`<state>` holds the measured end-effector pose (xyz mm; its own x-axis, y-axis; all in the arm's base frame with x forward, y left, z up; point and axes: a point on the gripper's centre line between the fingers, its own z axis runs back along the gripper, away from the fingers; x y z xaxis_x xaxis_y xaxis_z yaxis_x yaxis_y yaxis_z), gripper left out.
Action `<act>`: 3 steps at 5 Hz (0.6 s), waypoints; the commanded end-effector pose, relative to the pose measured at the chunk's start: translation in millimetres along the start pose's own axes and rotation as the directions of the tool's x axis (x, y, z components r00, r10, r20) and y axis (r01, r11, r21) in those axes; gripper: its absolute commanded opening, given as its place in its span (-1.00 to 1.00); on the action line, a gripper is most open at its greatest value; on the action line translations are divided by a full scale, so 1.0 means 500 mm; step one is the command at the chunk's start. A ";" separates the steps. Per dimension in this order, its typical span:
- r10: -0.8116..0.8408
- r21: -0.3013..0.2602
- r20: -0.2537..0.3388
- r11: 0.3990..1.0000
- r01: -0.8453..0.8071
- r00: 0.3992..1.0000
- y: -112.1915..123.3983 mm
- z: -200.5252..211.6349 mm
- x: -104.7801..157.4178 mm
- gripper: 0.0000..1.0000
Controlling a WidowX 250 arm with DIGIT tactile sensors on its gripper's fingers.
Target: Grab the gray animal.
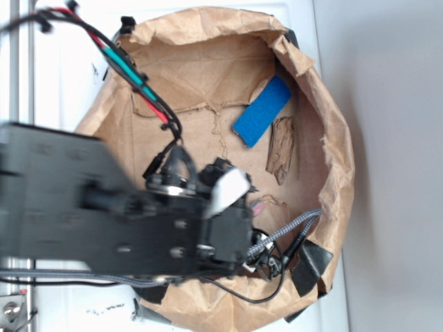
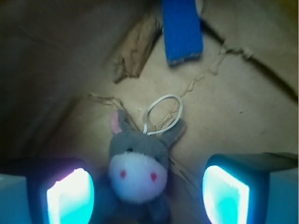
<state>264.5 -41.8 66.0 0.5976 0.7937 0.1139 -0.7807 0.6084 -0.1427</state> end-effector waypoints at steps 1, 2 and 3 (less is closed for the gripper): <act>0.003 -0.049 0.011 0.999 -0.002 1.000 -0.047 -0.044 0.029 1.00; 0.055 -0.027 0.088 0.998 -0.052 0.995 -0.041 -0.060 0.036 0.48; 0.100 -0.025 0.135 0.995 -0.098 0.986 -0.036 -0.048 0.038 -1.00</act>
<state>291.3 -37.3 30.6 0.4920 0.8444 0.2121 -0.8438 0.5225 -0.1226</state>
